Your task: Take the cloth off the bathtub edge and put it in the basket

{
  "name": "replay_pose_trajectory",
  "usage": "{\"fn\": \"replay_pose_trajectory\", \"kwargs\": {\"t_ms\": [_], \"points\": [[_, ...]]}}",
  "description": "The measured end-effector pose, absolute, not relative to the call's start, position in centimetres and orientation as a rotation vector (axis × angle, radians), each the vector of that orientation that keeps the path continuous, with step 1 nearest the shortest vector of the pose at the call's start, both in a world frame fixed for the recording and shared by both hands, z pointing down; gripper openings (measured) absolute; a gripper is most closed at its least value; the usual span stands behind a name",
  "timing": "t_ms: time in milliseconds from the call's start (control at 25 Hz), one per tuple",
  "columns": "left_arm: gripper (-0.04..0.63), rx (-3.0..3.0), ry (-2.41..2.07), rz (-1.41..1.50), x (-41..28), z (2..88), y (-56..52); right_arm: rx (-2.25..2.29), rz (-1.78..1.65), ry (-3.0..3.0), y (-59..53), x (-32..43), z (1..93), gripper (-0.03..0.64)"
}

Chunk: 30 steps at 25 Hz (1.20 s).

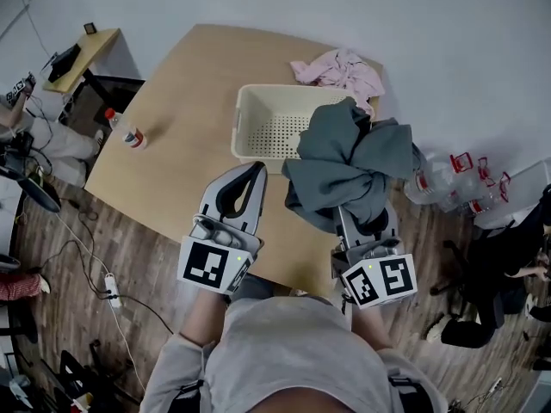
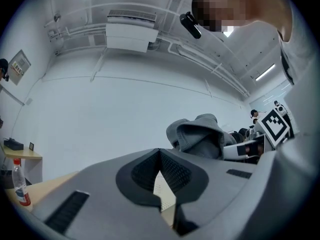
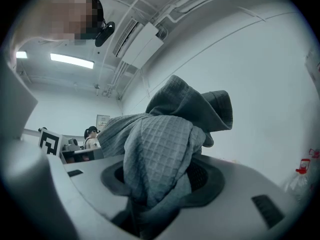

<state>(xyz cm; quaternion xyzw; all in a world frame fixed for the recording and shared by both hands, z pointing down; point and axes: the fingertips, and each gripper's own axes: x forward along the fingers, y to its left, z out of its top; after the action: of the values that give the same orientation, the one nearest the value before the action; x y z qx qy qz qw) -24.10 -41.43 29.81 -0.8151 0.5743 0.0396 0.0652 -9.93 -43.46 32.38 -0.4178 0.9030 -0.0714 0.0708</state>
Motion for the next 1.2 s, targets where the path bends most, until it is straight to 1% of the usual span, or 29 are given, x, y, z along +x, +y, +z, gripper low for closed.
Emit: {"fn": "replay_pose_trajectory", "kwargs": {"t_ms": [360, 760, 1200], "points": [[-0.003, -2.557, 1.622, 0.125, -27.8, 30.0, -47.2, -1.385, -0.198, 2.650, -47.4, -13.7, 31.6, 0.218], [-0.003, -2.645, 1.506, 0.116, -31.3, 30.7, -51.1, -1.473, -0.155, 2.586, -50.8, -17.6, 31.1, 0.218], [-0.003, -2.764, 1.425, 0.130, -33.7, 33.2, -54.5, -1.562, -0.154, 2.592, -56.1, -19.7, 31.6, 0.218]]}}
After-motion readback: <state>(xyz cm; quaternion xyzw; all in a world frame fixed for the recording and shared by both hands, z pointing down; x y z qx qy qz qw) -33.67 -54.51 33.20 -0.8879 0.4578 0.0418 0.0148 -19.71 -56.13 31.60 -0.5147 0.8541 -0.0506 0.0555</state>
